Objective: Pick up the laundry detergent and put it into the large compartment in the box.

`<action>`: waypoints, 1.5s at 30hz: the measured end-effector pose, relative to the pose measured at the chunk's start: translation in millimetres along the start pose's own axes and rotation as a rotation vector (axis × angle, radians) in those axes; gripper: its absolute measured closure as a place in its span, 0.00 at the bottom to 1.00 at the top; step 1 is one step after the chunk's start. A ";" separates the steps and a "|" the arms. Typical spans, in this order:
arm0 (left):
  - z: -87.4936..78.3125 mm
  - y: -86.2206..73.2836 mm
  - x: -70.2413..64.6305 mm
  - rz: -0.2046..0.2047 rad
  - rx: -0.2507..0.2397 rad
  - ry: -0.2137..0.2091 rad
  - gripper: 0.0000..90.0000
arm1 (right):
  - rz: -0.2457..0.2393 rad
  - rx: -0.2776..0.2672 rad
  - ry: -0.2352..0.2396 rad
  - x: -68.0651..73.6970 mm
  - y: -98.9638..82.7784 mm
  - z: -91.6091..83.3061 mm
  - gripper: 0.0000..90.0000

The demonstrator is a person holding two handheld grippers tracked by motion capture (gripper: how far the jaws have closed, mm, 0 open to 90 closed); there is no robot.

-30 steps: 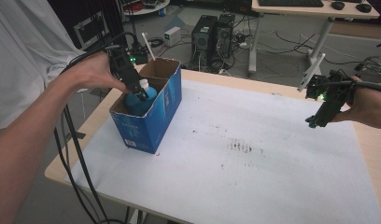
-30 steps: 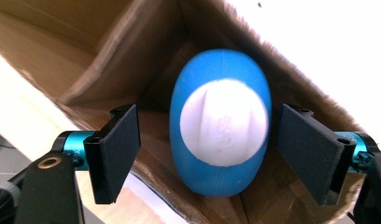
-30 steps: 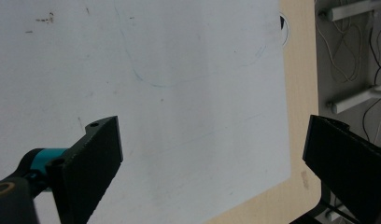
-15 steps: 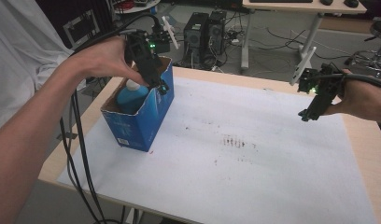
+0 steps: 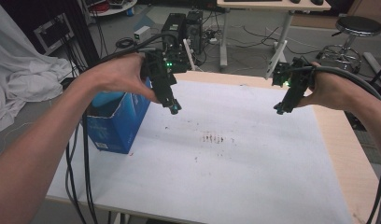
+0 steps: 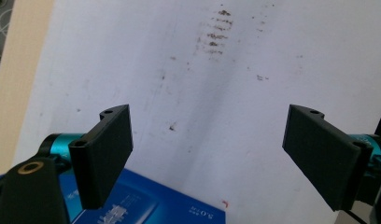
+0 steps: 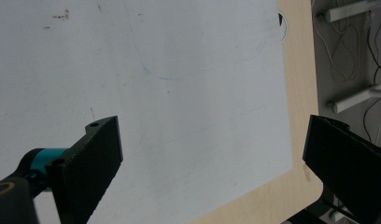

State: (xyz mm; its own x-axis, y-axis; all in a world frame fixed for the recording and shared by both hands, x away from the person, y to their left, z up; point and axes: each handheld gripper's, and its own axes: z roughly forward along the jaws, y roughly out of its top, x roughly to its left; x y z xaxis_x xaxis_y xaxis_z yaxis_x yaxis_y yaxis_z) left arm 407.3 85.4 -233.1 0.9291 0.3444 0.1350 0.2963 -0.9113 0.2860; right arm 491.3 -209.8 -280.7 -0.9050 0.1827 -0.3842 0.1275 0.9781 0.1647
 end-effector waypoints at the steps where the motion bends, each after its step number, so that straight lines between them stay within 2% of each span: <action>1: 4.2 2.2 -0.5 0.005 0.006 -0.003 0.18 | -0.003 -0.001 0.002 0.8 -0.3 -0.8 0.04; 5: 22.8 8.7 -1.5 0.009 0.039 -0.007 0.18 | -0.007 -0.003 -0.002 5.0 -0.4 -4.9 0.04; 11: 46.8 16.3 -5.4 0.022 0.055 -0.032 0.18 | -0.026 -0.007 -0.015 11.7 1.3 -10.7 0.04; 23: 71.1 26.0 -9.7 0.034 0.089 -0.053 0.18 | -0.038 -0.008 0.006 19.4 5.1 -6.2 0.04; 30: 77.3 26.2 -12.0 0.031 0.087 -0.061 0.18 | -0.037 -0.011 0.010 20.6 5.0 -4.8 0.04; 45: 72.7 23.8 -13.1 0.030 0.079 -0.062 0.18 | -0.031 -0.026 0.013 22.5 4.1 -9.3 0.04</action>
State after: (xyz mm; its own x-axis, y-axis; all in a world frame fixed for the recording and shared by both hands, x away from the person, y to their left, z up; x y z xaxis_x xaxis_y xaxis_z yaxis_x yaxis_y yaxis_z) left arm 418.3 42.8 -297.1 0.9490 0.3041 0.0832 0.2821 -0.9368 0.2068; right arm 467.7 -202.6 -280.3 -0.9136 0.1505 -0.3777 0.0888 0.9804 0.1759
